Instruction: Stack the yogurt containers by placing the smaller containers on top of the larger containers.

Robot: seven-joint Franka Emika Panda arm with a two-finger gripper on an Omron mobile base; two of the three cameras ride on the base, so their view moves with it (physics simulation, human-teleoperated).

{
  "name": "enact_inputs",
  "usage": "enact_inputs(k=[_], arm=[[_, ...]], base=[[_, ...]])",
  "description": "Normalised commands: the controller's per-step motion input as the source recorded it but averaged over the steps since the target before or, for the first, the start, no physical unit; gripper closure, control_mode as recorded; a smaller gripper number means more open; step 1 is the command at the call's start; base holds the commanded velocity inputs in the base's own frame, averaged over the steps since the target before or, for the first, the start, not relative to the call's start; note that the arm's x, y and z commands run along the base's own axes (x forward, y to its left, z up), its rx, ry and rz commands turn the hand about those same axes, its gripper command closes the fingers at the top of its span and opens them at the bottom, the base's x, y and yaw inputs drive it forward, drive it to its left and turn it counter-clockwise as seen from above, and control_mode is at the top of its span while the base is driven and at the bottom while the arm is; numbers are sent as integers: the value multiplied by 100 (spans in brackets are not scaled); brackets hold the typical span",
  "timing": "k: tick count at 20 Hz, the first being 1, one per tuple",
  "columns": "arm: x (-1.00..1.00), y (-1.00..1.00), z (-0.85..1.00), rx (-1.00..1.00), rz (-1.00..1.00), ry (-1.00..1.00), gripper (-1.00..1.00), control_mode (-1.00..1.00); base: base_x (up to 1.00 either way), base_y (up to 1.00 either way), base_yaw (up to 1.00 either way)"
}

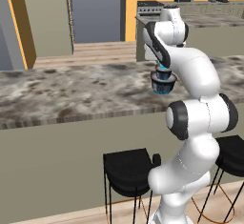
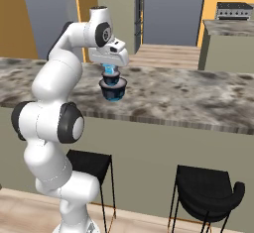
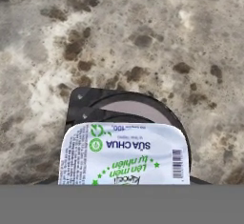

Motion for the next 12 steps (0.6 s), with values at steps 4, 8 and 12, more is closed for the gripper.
enact_inputs(k=[4, 8, 12], arm=[[0, 0, 0, 0, 0, 0, -100, -100], [0, 0, 0, 0, 0, 0, -100, -100], [0, -3, 1, 0, 0, 0, -100, -100]], base=[[0, 0, 0], [0, 0, 0], [0, 0, 0]])
